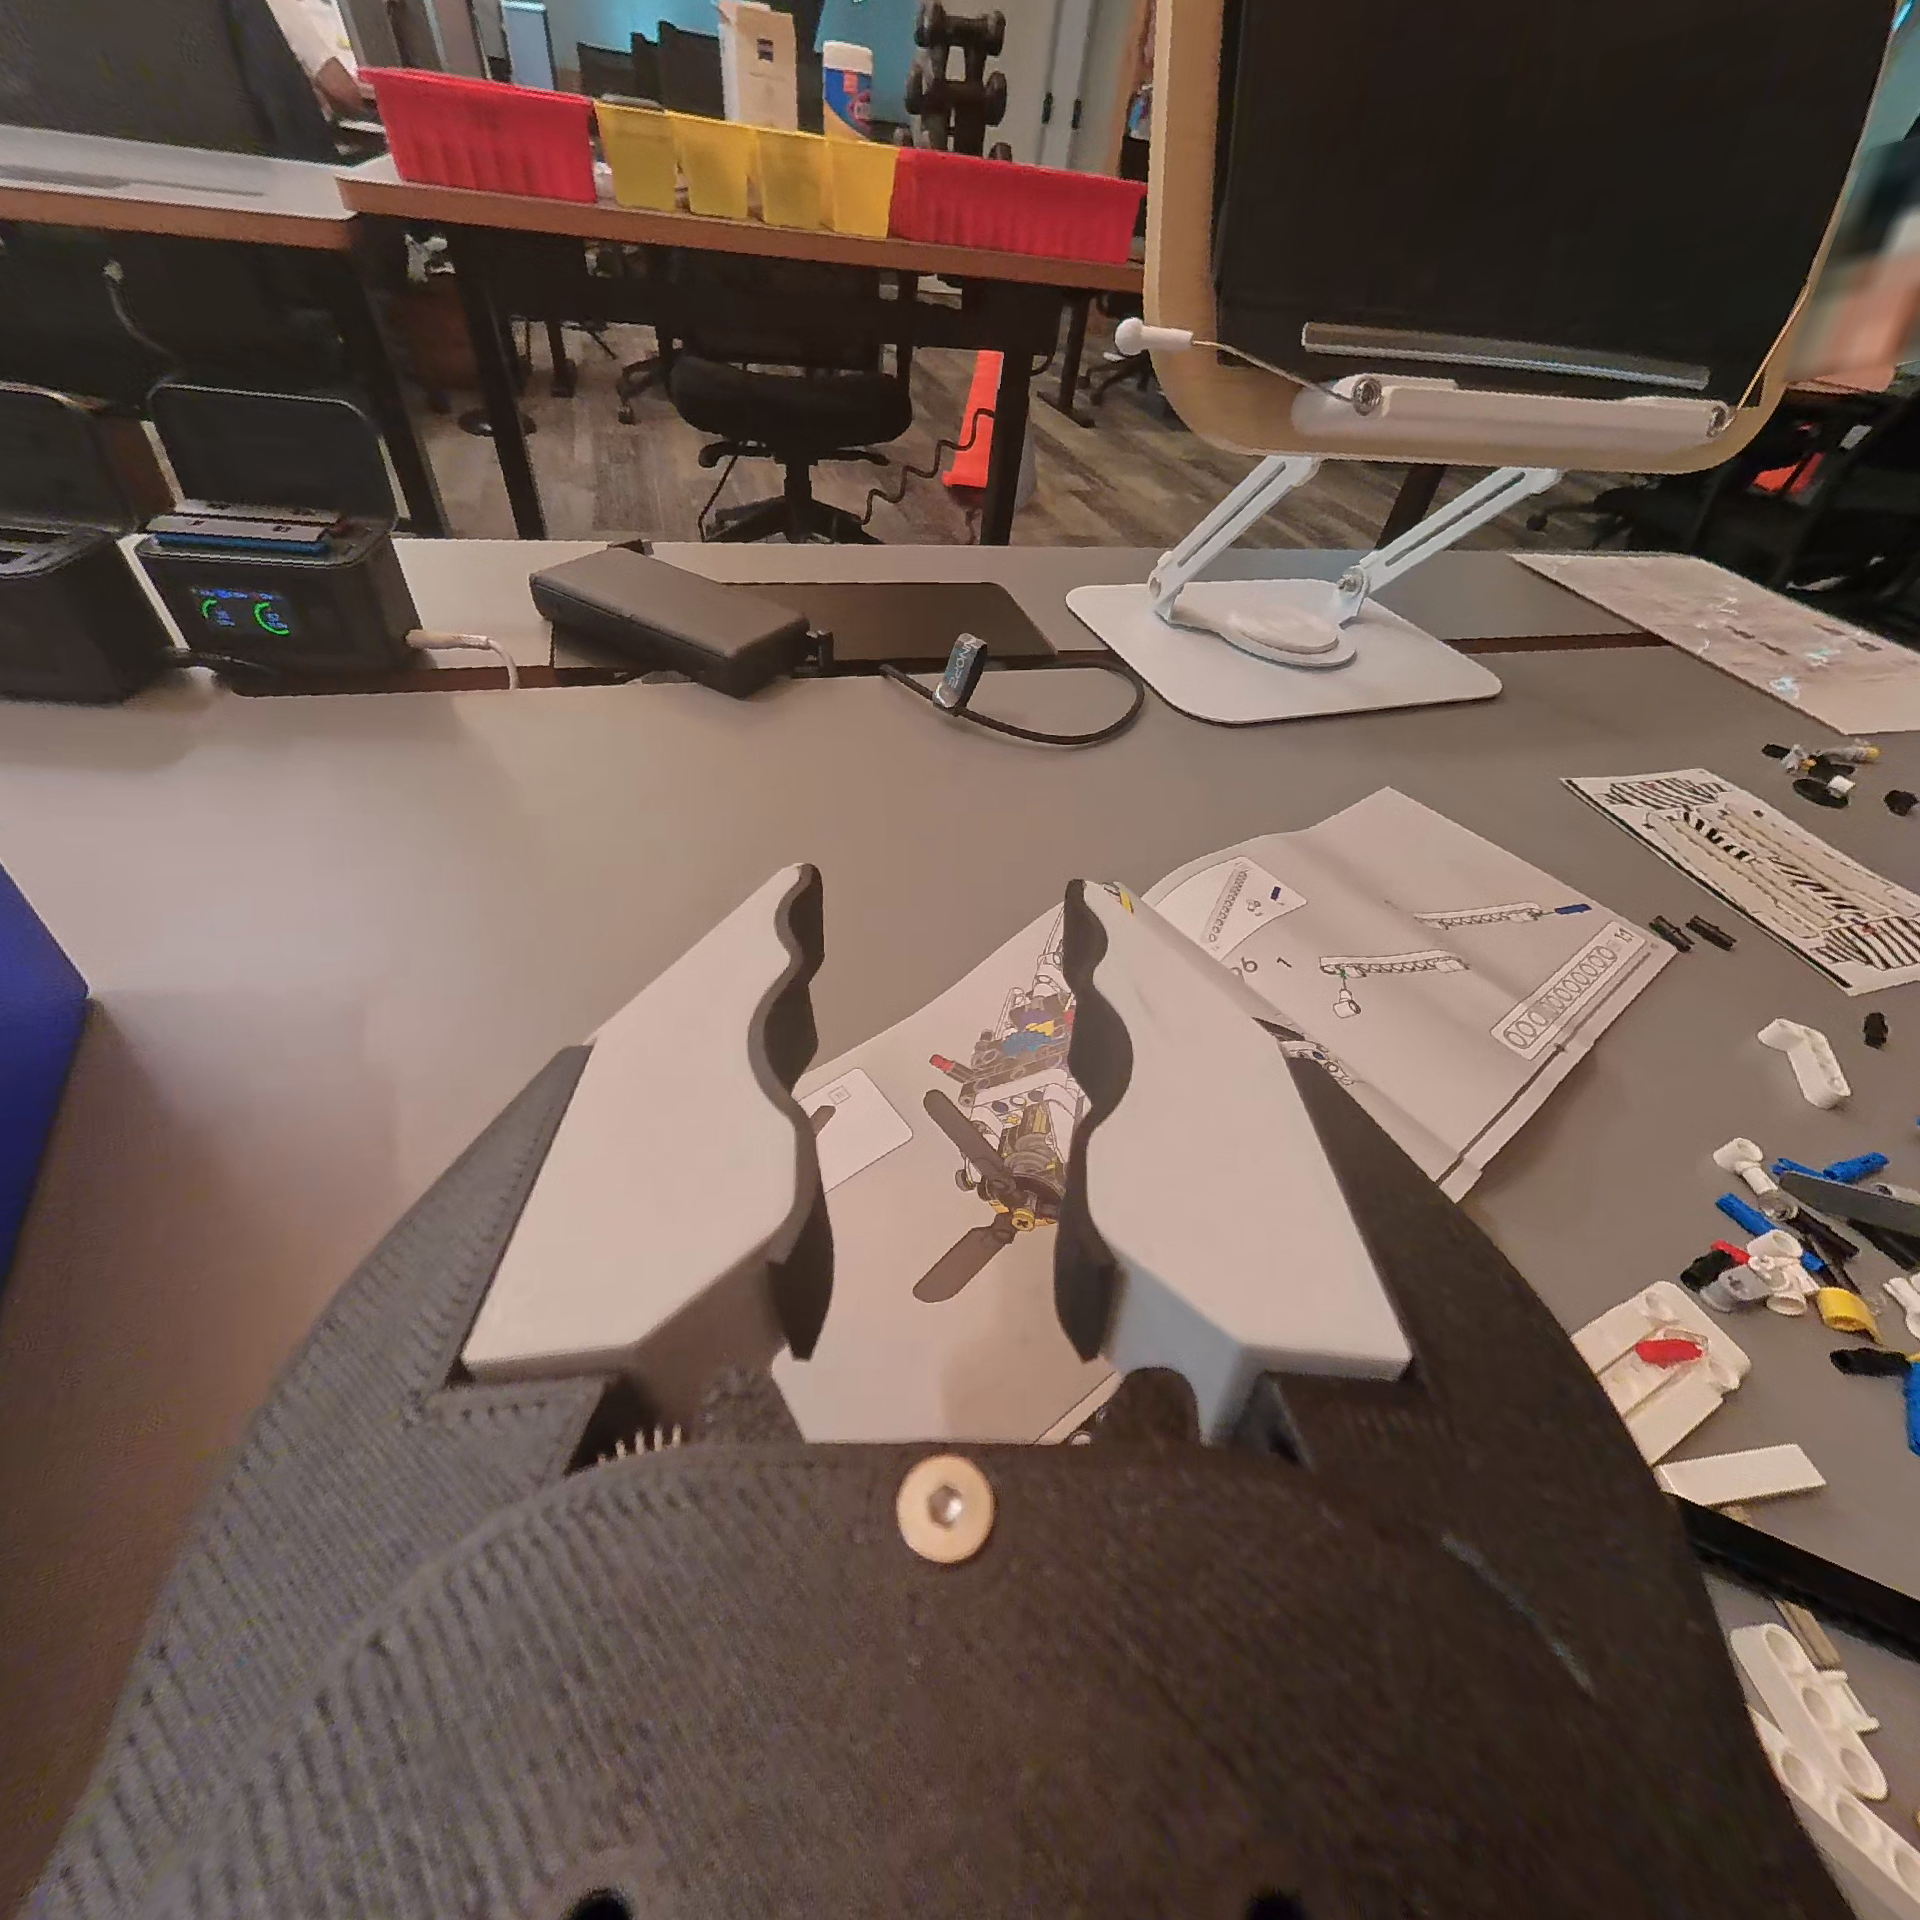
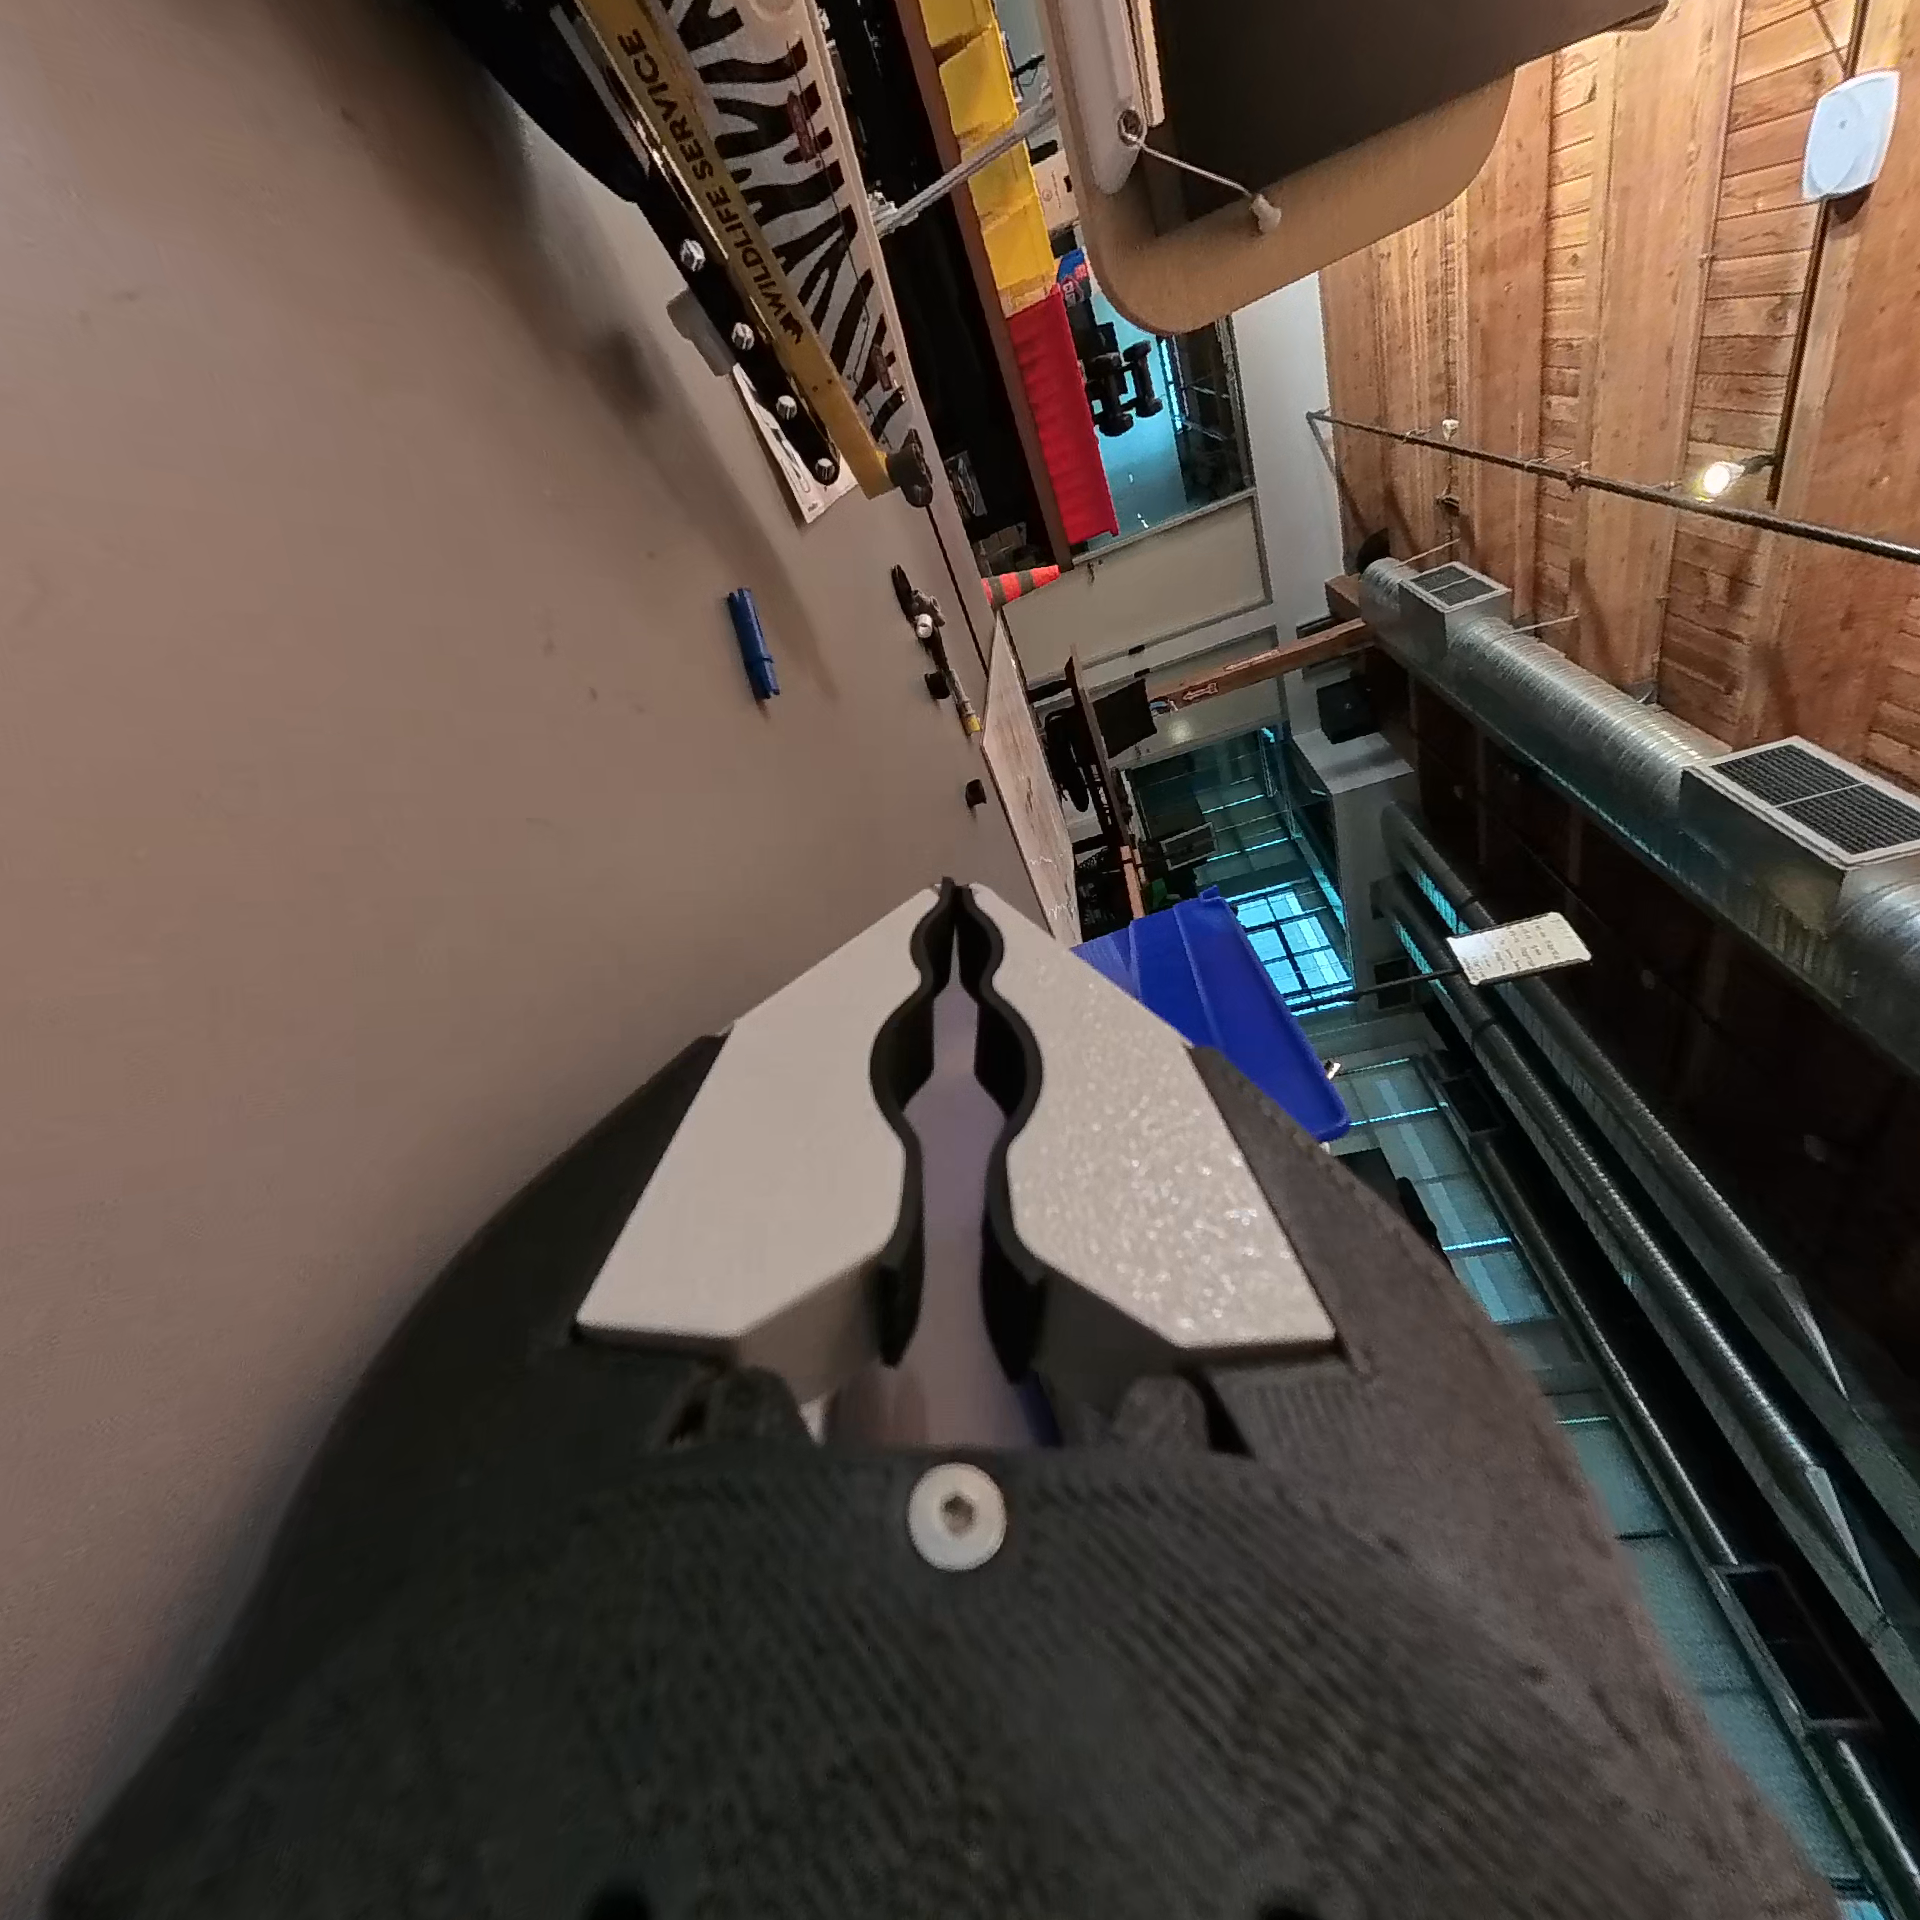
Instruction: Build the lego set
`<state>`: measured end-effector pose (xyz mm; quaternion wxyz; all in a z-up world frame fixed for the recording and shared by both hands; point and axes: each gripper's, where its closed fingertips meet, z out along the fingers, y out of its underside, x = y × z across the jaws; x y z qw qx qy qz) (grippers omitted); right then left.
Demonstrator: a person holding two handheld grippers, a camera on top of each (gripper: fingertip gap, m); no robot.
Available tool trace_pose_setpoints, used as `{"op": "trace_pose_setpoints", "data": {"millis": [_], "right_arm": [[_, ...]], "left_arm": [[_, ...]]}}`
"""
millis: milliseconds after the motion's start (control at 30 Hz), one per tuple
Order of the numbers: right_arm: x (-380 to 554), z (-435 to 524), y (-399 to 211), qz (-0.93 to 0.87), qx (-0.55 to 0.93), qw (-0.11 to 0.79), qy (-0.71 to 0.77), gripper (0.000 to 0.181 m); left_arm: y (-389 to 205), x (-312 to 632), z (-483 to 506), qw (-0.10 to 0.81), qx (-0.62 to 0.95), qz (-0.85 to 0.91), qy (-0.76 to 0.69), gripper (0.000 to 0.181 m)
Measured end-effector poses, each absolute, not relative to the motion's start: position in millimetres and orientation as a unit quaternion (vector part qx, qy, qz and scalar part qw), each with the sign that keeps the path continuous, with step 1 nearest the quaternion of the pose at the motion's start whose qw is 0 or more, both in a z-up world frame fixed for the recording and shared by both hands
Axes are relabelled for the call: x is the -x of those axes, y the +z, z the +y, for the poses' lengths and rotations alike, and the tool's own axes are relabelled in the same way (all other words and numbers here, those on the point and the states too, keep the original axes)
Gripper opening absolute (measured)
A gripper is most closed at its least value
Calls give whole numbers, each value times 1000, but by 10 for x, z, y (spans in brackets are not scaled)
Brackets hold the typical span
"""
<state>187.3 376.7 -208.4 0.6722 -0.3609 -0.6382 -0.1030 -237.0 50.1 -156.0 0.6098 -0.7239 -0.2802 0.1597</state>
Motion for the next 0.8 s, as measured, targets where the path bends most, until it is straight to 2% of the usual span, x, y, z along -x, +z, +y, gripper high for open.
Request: {"op": "trace_pose_setpoints", "data": {"millis": [800], "right_arm": [[-1876, 3768, -2094, -640, 361, 670, -104, 0]], "left_arm": [[-1577, 2340, 532, 608, 730, -272, 156, 44]]}}
